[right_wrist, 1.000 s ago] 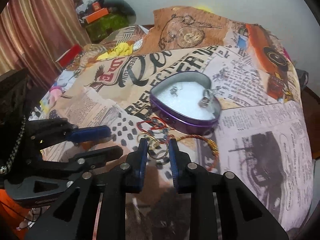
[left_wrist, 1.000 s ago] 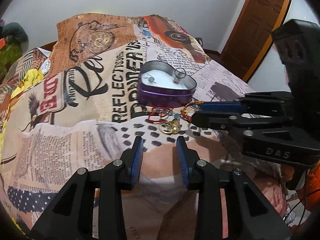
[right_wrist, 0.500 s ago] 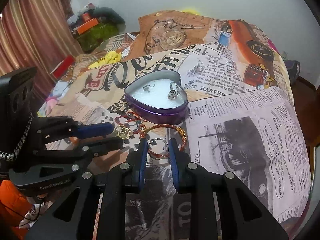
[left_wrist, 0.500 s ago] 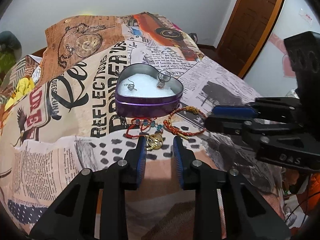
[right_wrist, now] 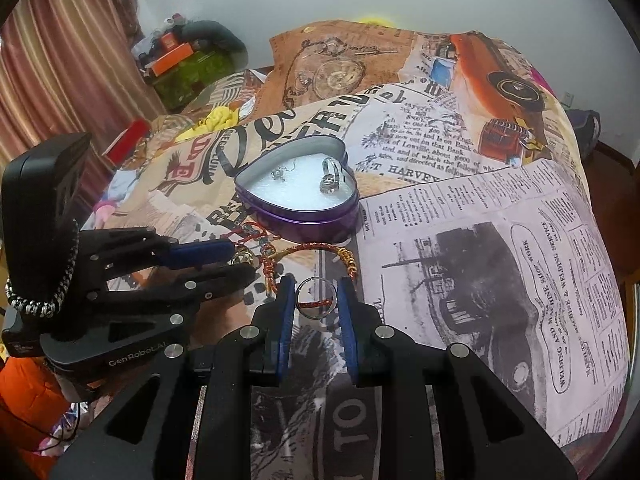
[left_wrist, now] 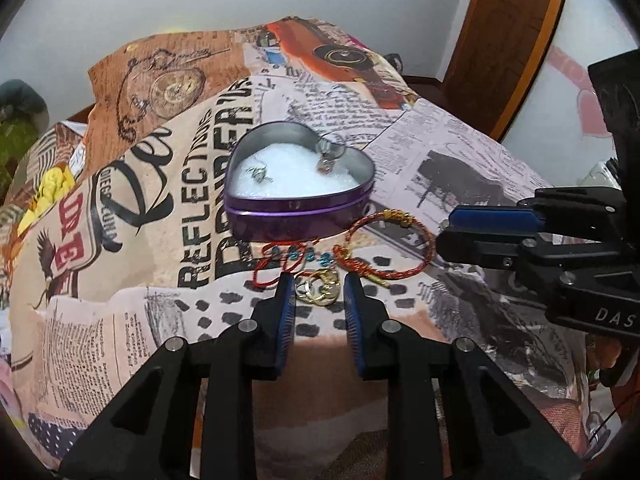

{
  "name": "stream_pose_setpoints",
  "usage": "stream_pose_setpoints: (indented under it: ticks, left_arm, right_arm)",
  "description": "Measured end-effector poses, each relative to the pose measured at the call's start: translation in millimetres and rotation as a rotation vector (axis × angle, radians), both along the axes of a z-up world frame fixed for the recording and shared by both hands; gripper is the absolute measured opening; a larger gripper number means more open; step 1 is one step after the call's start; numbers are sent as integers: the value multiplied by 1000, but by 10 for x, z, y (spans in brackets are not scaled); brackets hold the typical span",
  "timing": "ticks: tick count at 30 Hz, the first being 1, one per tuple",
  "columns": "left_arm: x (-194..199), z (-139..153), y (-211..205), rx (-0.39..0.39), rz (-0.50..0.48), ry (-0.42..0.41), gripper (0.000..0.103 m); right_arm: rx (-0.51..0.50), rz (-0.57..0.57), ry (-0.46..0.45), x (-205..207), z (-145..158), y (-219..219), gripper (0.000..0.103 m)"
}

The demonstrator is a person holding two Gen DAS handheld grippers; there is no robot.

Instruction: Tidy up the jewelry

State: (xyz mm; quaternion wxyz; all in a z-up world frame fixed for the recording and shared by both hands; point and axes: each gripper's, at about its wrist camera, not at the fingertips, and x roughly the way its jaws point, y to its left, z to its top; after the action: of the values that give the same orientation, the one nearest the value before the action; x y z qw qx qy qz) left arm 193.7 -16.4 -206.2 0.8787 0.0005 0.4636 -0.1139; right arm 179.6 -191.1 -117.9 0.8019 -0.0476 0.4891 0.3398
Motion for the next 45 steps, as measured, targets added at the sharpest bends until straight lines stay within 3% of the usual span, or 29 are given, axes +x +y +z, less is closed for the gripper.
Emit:
stream_pose_setpoints:
  ticks: [7, 9, 17, 35, 45]
  left_arm:
    - [34, -17, -80, 33, -13, -1, 23]
    - [49, -27, -75, 33, -11, -1, 17]
    - [53, -19, -35, 23, 6, -6, 16]
    - [-95, 506, 262, -28, 73, -146, 16]
    - [111, 501, 420, -64, 98, -159, 16]
  right_arm:
    - [1, -8, -2, -4, 16, -54, 20]
    - [2, -7, -2, -12, 22, -52, 20]
    - [10, -10, -13, -35, 77, -53, 20]
    - [45, -8, -96, 65, 354, 144, 20]
    - [35, -4, -98, 273, 265, 331, 20]
